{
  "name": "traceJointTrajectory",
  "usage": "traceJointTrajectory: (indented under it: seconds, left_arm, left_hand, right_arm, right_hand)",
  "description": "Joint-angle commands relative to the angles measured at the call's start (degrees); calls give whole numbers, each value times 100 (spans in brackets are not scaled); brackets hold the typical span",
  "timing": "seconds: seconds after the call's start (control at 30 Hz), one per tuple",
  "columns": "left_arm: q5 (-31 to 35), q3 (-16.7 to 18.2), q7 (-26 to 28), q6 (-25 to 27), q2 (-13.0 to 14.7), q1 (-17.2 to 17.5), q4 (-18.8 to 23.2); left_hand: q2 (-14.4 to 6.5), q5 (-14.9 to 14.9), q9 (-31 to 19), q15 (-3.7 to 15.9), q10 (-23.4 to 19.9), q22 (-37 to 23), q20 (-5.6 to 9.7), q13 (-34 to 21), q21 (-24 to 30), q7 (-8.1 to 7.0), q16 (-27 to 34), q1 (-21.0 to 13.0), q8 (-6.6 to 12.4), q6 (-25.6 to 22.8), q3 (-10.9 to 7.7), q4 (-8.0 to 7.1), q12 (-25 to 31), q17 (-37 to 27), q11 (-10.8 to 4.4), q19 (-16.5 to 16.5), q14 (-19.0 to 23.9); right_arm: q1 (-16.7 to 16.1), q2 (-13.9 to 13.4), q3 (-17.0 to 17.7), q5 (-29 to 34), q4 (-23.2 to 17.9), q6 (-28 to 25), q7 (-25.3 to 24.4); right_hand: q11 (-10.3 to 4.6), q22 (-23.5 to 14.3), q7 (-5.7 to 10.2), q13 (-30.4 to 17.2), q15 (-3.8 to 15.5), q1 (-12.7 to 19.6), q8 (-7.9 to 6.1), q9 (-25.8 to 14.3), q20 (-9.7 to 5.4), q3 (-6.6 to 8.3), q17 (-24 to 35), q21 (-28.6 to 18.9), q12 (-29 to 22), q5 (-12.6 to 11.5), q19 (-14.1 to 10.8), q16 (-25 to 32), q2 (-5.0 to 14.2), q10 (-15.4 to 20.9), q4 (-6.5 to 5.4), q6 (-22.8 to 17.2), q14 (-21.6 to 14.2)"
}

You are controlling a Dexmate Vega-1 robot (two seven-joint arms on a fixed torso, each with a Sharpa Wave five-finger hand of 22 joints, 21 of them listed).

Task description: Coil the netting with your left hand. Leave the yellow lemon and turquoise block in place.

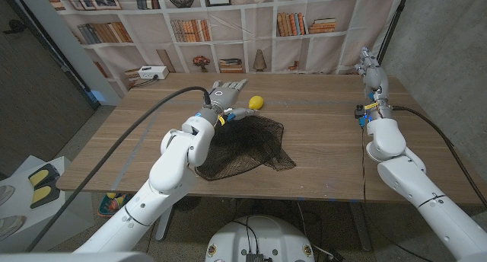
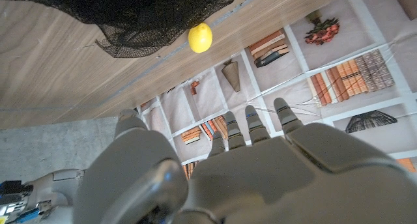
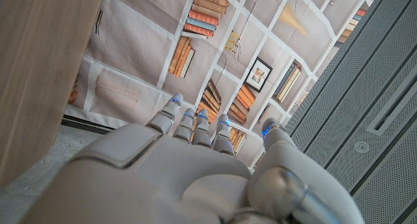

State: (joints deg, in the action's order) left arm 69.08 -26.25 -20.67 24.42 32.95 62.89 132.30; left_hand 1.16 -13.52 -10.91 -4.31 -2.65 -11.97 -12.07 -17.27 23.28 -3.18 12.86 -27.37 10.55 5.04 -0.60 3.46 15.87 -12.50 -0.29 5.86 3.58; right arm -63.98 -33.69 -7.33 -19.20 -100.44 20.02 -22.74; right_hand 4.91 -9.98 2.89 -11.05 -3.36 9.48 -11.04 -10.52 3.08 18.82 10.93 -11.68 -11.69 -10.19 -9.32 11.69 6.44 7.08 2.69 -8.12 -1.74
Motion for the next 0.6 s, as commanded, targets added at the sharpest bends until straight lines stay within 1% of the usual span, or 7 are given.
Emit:
traceJointTrajectory:
  seconds: [0.03, 0.13, 0.23, 0.3, 0.43, 0.47, 0.6]
  left_arm:
    - [-1178, -69, -14, -32, 664, -357, 187]
    - [-1219, -193, -270, 8, 806, -552, 206]
    - [-1272, -279, -369, 21, 914, -669, 226]
    - [-1212, -345, -344, 78, 945, -705, 229]
    - [-1253, -394, -239, 130, 994, -731, 230]
    - [-1247, -412, -230, 145, 1011, -742, 231]
    - [-1154, -480, -74, 214, 1041, -742, 223]
  left_hand:
    - [117, -129, -12, 54, -125, -7, -3, 26, 11, -48, 16, -69, 126, -193, 86, 34, 12, 5, -161, -78, 76]
    - [123, -252, -9, 96, -320, -3, -7, 72, 41, -64, 23, -238, 235, -512, 101, 107, 51, 21, -344, -218, 120]
    - [124, -316, -9, 98, -397, 3, -8, 97, 40, -112, 29, -322, 294, -710, 113, 140, 61, 28, -470, -257, 150]
    - [121, -362, -10, 121, -525, 6, -8, 114, 41, -109, 44, -382, 334, -858, 123, 162, 96, 33, -437, -291, 197]
    - [120, -384, -10, 131, -546, 8, -8, 122, 41, -105, 63, -406, 340, -899, 129, 170, 98, 35, -433, -307, 253]
    - [118, -397, -10, 129, -578, 8, -9, 127, 41, -107, 65, -419, 337, -910, 134, 173, 106, 35, -399, -315, 261]
    - [115, -411, -10, 149, -569, 9, -10, 133, 40, -103, 68, -432, 328, -905, 139, 176, 97, 36, -380, -324, 274]
  right_arm:
    - [7, 41, 9, 0, 36, 7, 38]
    - [16, 47, 6, 0, 47, 6, 40]
    - [6, 51, 13, -3, 48, 7, 32]
    - [-8, 51, 23, -1, 36, -7, 15]
    - [-23, 47, 32, 16, 25, -12, 2]
    - [-23, 44, 33, 16, 23, -11, 6]
    - [2, 39, 24, 25, 32, -18, 20]
  right_hand:
    - [-15, -20, 0, -15, -32, -21, -6, -12, -3, 6, 15, -6, 12, -22, -61, -8, 19, 28, -36, -56, -43]
    - [-12, -20, -7, -15, -39, -23, -6, -12, 2, 8, 15, -6, 12, -22, -64, -11, 18, 28, -38, -59, -42]
    - [-16, -20, 1, -15, -28, -23, -4, -12, -4, 12, 15, -3, 13, -23, -61, -15, 20, 28, -40, -58, -37]
    - [-17, -20, 1, -15, -31, -24, -3, -12, -4, 14, 15, -3, 13, -23, -61, -14, 20, 30, -41, -57, -41]
    - [-16, -20, -2, -15, -35, -25, -3, -12, 2, 16, 14, -2, 12, -23, -63, -16, 18, 33, -42, -59, -42]
    - [-11, -20, -4, -15, -36, -26, -2, -12, 6, 17, 14, -3, 9, -23, -65, -16, 17, 42, -42, -59, -44]
    - [3, -20, 1, -15, -33, -27, -3, -12, 3, 18, 14, -1, 4, -23, -63, -18, 14, 58, -43, -63, -43]
